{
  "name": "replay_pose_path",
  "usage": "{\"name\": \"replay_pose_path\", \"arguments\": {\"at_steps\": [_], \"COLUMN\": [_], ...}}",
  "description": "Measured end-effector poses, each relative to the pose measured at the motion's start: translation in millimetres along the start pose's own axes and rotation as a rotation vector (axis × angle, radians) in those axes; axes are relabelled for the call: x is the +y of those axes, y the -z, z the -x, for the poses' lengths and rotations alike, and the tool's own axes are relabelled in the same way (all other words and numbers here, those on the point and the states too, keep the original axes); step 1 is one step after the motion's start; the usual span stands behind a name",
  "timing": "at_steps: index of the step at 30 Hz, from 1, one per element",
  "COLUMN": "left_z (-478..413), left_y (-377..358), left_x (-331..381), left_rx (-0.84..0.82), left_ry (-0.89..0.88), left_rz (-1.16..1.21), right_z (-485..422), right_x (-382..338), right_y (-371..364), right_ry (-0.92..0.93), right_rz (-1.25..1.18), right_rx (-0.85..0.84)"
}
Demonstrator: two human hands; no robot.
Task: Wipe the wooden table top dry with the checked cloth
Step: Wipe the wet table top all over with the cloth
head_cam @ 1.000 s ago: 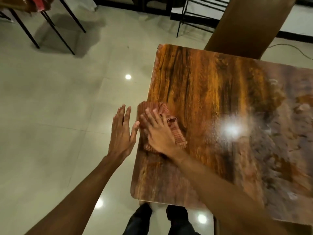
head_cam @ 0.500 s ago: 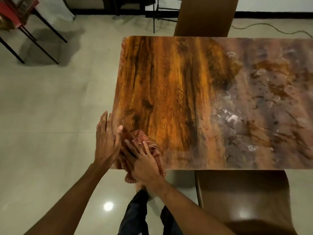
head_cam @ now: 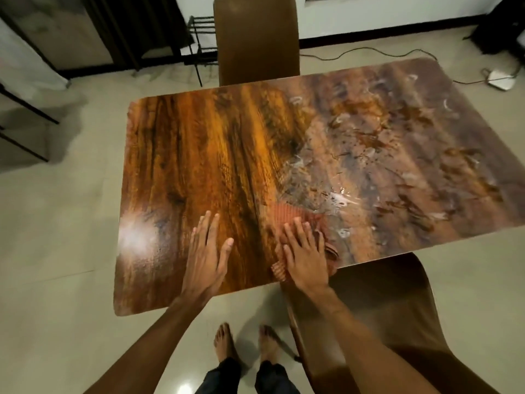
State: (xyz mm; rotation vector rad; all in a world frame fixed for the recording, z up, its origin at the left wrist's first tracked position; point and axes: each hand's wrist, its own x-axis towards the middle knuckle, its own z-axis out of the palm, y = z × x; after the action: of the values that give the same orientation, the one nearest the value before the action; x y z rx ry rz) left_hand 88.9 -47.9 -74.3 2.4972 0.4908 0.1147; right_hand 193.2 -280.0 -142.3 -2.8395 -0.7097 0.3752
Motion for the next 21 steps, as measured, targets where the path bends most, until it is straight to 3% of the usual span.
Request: {"name": "replay_pose_path", "arguments": {"at_steps": [2,7,9,12,13,18,21], "left_z": [-7,-34,-48,-69,-79,-123,-154], "left_y": [-4,-11,-12,-16,-18,-28,-33], "left_x": [9,26,30,31,31,30,19], "left_rx": [-0.007,-0.031,-0.045,-0.052,-0.056,-0.080,-0.078], "left_ry": [-0.027,-0.065,-0.064,-0.072,-0.075,-0.130,-0.130], "left_rz": [-0.007,-0.077,-0.054,-0.029,-0.017,-0.016,0.034], "right_z": [-7,-20,-40,-63,-70,-95,-133], "right_x": [3,-37,-7,26,20,-31,11], "right_y": [5,-7,4,20,23,5,20], "right_ry": [-0.103,0.369,0.259,-0.069,-0.085,0.375,0.163], "right_rz": [-0.015,-0.031,-0.021,-0.016,-0.018,-0.023,-0.004], "right_rx": [0.017,-0.090,-0.058,0.011,0.015,-0.074,-0.037]}}
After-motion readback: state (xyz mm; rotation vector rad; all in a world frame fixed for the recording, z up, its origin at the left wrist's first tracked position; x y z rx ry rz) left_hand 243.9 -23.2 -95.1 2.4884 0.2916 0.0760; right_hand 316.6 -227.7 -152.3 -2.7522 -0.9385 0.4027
